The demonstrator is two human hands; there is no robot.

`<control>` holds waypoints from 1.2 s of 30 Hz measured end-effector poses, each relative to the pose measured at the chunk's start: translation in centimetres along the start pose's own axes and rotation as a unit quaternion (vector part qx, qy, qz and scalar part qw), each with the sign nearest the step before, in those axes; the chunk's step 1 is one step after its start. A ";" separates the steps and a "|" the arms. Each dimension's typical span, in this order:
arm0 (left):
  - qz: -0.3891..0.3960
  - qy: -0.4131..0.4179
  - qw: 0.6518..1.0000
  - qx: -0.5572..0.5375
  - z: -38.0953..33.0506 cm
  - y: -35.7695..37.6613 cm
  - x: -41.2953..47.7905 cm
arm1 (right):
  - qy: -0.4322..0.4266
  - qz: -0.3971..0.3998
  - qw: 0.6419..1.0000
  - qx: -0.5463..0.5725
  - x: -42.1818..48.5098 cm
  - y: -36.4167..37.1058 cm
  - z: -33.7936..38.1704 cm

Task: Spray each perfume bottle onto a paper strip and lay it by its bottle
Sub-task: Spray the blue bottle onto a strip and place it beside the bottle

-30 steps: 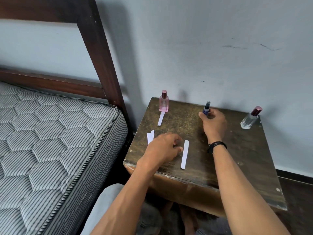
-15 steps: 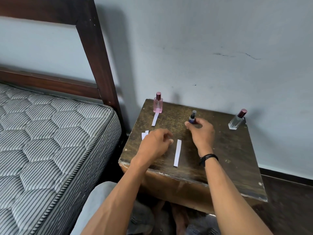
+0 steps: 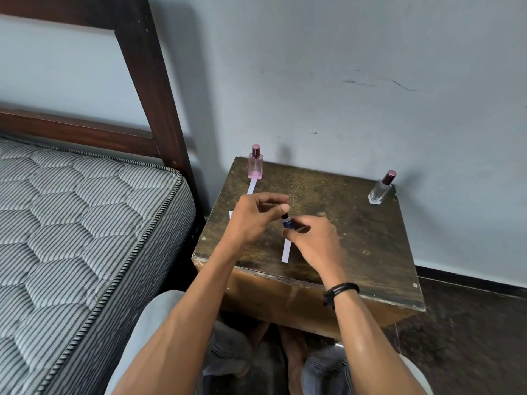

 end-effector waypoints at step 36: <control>-0.072 0.019 0.996 -0.052 -0.6 -2.5 -0.4 | -0.015 0.118 0.991 0.054 -0.4 0.4 1.6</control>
Point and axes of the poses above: each hand's wrist, its own x-axis towards the middle knuckle, its own y-axis out of the palm, z = x × y, the point moved 7 cm from there along x, towards the middle knuckle, and after that the axes turned 15 degrees about y, right-handed, at the moved point
